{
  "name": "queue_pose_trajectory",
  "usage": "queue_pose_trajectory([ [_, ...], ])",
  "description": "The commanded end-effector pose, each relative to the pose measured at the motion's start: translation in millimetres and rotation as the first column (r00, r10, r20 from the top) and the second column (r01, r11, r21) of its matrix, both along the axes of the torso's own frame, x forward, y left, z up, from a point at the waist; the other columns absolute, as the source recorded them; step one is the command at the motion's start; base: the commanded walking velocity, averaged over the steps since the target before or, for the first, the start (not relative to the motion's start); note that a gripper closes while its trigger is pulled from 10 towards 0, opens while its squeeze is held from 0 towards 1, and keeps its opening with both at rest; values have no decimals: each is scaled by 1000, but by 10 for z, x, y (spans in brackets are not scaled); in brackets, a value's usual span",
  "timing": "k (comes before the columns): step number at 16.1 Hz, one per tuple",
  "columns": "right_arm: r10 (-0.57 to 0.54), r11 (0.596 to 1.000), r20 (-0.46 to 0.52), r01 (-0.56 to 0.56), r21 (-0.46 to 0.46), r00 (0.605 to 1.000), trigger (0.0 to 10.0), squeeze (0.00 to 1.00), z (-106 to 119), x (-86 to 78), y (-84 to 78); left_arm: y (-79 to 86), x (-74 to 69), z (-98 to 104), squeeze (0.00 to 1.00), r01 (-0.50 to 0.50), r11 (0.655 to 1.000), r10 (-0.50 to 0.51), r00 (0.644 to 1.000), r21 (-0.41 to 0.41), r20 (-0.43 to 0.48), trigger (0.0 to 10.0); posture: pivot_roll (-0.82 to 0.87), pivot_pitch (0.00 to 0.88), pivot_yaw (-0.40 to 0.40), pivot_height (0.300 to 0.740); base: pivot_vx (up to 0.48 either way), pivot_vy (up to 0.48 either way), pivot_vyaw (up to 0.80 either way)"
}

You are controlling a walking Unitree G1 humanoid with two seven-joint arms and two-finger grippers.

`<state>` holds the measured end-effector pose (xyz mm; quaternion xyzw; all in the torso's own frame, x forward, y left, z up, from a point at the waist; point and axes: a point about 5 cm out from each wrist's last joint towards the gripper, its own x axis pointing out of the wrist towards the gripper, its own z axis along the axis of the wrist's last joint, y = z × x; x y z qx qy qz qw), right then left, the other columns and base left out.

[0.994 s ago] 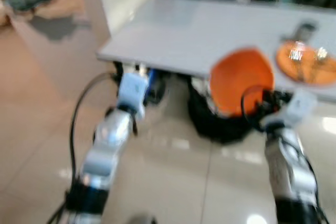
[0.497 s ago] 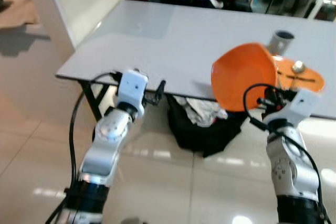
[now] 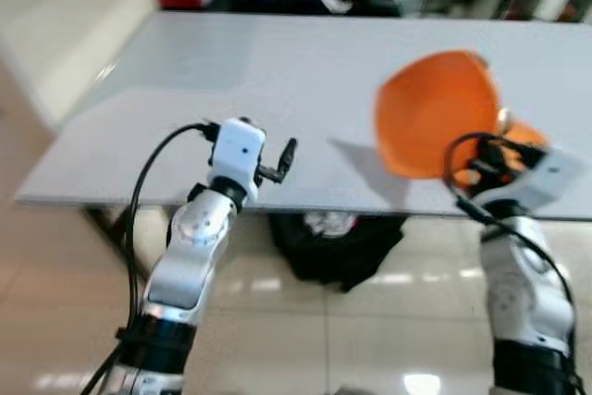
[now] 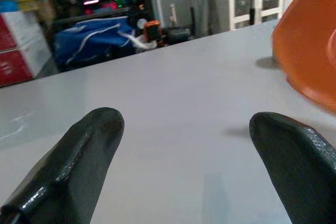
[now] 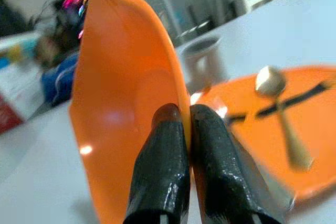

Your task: Setting the table

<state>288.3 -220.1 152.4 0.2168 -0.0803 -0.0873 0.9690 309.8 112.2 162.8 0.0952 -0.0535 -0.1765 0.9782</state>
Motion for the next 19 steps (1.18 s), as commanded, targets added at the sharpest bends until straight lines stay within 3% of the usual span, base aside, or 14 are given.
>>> queue_pose_trajectory([
  [1, 23, 999, 114, -26, 24, 993, 10000, 0, 203, -13, 55, 61, -8, 37, 0, -14, 1000, 14, 1000, 15, 18, 10000, 28, 37, -20, 740, 416, 0, 0],
  [2, -17, 998, 162, 6, 67, 987, 10000, 0, 269, -55, -36, 32, -20, 46, 0, 2, 1000, -2, 1000, 18, 24, 10000, 27, 34, -20, 740, 409, 0, 0],
  [5, 10, 999, 196, -18, 41, 981, 10000, 0, 358, -72, -44, 8, -31, 50, 0, 11, 1000, -12, 1000, 15, 27, 10000, 25, 29, -17, 740, 400, 0, -267],
  [8, 172, 985, 194, -174, -8, 966, 10000, 0, 421, -60, 192, 41, -2, 56, 0, -45, 999, 45, 999, -13, 13, 10000, 23, 26, -18, 740, 109, 0, 0],
  [11, 199, 980, 169, -198, -26, 965, 10000, 0, 360, -58, 285, 78, 12, 83, 0, -62, 998, 62, 998, 10, 32, 10000, 24, 26, -19, 740, 0, 0, 0],
  [14, 195, 981, 123, -191, -44, 973, 10000, 0, 322, -46, 283, 79, 26, 126, 0, -73, 997, 73, 996, 6, 43, 10000, 22, 38, -20, 740, 0, -480, 0],
  [19, 166, 986, 76, -163, -46, 983, 10000, 0, 267, -29, 231, 69, 38, 128, 0, -73, 997, 72, 996, 17, 44, 10000, 21, 46, -20, 740, 0, -480, 800],
])
